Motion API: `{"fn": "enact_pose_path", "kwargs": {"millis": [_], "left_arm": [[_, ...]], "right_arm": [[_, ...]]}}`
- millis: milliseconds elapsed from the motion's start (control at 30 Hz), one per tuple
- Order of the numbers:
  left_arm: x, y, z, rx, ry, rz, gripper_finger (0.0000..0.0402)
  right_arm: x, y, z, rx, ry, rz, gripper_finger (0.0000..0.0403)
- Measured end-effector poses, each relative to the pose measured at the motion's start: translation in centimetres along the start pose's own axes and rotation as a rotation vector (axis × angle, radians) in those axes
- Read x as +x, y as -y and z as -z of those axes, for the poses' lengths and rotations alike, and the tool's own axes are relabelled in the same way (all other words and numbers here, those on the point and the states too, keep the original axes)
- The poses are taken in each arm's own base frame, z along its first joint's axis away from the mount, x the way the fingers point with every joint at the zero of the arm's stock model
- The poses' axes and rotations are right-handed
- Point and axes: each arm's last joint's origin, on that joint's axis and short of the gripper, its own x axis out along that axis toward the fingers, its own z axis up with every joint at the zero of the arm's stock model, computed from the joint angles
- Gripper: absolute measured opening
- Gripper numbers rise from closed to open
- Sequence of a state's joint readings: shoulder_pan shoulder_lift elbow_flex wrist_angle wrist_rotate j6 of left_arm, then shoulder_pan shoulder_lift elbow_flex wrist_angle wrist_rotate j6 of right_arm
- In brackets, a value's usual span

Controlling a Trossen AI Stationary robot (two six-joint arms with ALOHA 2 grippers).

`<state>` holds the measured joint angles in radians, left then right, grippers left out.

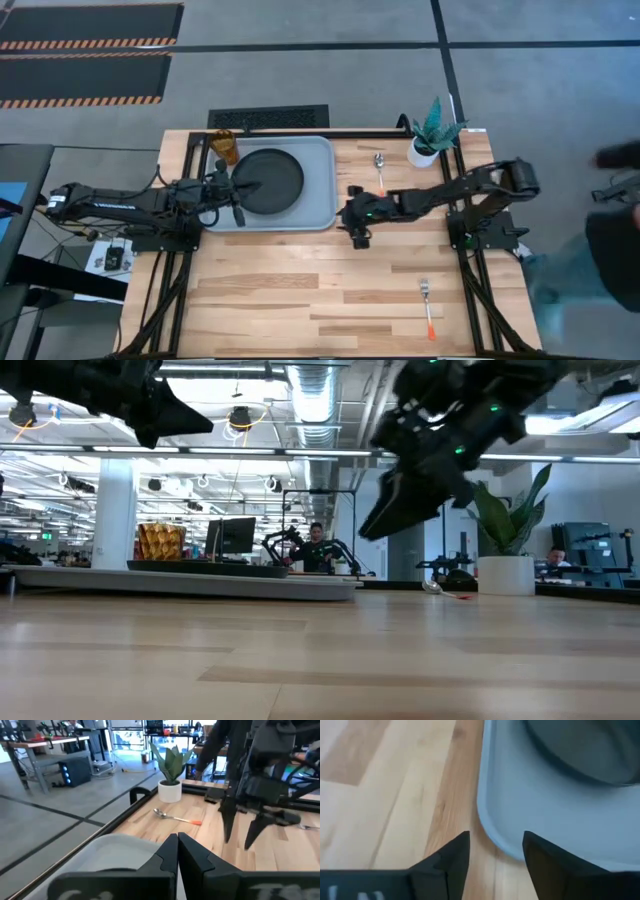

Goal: Pick and place plate/cup/fork/spoon on tray
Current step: Move the gray serving tray to the middle of the table

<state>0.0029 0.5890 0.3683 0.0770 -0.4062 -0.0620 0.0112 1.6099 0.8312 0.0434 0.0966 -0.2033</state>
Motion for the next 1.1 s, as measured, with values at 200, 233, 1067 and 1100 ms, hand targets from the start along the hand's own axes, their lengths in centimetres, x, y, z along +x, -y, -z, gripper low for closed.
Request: {"fn": "enact_pose_path", "kwargs": {"millis": [200,233,1067,1100], "left_arm": [[0.0,0.0,0.0,-0.001,0.002,0.001,0.0],[0.0,0.0,0.0,-0.001,0.002,0.001,0.0],[0.0,0.0,0.1,0.006,-0.013,0.001,0.0],[0.0,0.0,0.1,0.006,-0.013,0.001,0.0]], "right_arm": [[3.0,0.2,-1.1,-0.105,-0.113,-0.02,0.0198],[3.4,0.2,-1.2,-0.12,-0.13,-0.025,0.0194],[7.6,0.0,-1.5,-0.314,-0.314,-0.041,0.0061],[7.6,-0.2,-1.5,-0.335,-0.313,-0.044,0.0053]]}}
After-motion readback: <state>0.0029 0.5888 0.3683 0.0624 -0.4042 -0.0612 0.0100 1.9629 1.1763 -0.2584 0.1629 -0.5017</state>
